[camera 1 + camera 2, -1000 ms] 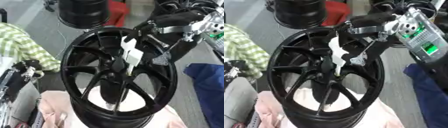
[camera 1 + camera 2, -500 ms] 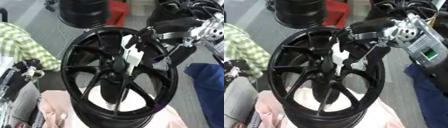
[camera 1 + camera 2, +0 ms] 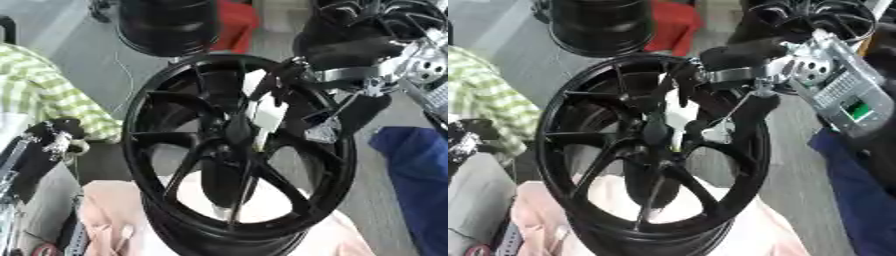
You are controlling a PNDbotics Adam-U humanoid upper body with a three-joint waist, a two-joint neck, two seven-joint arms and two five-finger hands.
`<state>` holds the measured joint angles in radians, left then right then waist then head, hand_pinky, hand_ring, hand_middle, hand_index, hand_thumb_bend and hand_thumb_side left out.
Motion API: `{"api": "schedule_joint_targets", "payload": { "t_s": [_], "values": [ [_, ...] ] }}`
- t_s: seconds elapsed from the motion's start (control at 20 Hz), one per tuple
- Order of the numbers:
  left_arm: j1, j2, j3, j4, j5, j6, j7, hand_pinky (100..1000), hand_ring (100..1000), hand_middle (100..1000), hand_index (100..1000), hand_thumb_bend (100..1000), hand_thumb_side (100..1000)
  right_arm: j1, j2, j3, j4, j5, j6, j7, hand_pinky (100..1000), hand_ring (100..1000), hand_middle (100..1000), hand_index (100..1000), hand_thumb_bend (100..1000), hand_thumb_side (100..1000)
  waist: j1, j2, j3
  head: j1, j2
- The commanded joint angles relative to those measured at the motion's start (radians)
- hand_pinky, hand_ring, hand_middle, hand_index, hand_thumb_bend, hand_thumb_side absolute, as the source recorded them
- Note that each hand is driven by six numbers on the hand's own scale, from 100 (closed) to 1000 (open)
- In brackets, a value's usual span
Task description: Pull the pin out of the wheel hub.
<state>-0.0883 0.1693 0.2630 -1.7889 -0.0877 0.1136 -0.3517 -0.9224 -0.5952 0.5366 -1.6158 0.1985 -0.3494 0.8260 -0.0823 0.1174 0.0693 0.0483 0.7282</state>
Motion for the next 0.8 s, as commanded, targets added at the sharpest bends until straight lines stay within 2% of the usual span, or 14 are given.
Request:
{"api": "schedule_joint_targets", "payload": {
  "t_s": [0.05,0.5,0.8],
  "values": [
    [-0.013,0.024,0.000,-0.023,0.004,-0.002,-0.004,651,725,623,732,137,529,-0.013,-0.026,-0.017,0.000,0.015,-0.084,0.080,744,701,849,937,100,302,0.006,-0.007,0.001,-0.004,-0.001],
    [-0.013,0.024,0.000,-0.023,0.003,-0.001,-0.005,651,726,624,732,133,530,-0.009,-0.049,-0.046,-0.008,0.048,-0.088,0.051,752,707,852,937,100,321,0.004,-0.006,0.000,-0.003,-0.001],
    [-0.014,0.024,0.001,-0.024,0.003,-0.001,-0.005,651,727,624,732,132,530,-0.004,-0.043,-0.054,0.051,0.087,-0.093,0.038,754,677,851,937,100,334,0.005,-0.004,0.002,-0.002,-0.004]
  ]
}}
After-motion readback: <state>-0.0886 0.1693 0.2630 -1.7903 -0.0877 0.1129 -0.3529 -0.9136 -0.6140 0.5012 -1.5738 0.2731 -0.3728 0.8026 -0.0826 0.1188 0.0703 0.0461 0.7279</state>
